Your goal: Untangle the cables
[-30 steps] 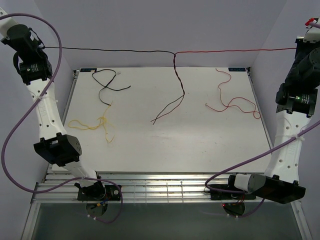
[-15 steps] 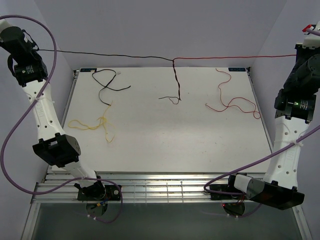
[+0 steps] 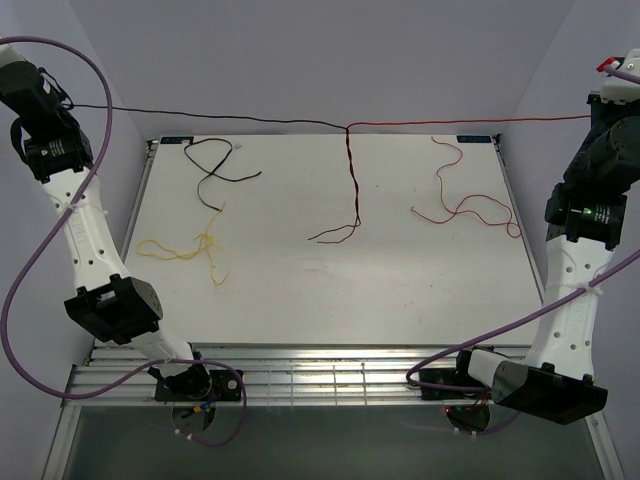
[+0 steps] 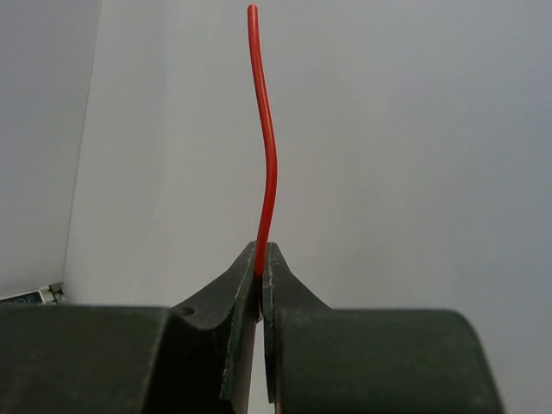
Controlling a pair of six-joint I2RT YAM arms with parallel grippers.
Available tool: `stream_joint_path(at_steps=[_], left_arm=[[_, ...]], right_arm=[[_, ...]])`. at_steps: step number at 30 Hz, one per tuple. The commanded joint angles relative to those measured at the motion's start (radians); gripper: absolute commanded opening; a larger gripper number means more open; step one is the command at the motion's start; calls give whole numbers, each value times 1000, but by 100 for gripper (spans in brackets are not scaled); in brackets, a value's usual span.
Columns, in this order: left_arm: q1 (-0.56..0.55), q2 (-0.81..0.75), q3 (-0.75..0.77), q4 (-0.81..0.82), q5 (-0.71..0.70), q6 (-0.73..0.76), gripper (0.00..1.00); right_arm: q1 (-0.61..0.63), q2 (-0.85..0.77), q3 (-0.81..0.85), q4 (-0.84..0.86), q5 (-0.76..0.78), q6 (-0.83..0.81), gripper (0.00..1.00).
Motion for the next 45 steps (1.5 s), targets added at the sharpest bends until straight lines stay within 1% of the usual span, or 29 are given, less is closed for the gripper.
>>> stream_joint_path(at_steps=[1,7,14,21,23,28,37,45], left_arm=[[28,-64,-36,36,32,19,0],[59,-82,-102,63,43,15,0],[94,-104,-171,117,18,35,0],[128,-102,-188,152,-31,65,0],[145,-102,-202,166,-64,68,0],[188,-111,-239,194,-86,68,0],[229,-116,-243,212,-121,70,0],[243,-107,-254,224,-108,71,0]], right_arm=[[-13,-26,-45,115,71,-78,8],[-13,-29,-105,185,115,-144,8],[-13,-9,-104,234,141,-193,8],[-13,9,-97,268,157,-229,8],[-13,17,-97,277,163,-239,8],[-14,43,-82,303,180,-263,8],[-14,76,-53,351,198,-312,8],[-25,72,-65,382,207,-348,8]])
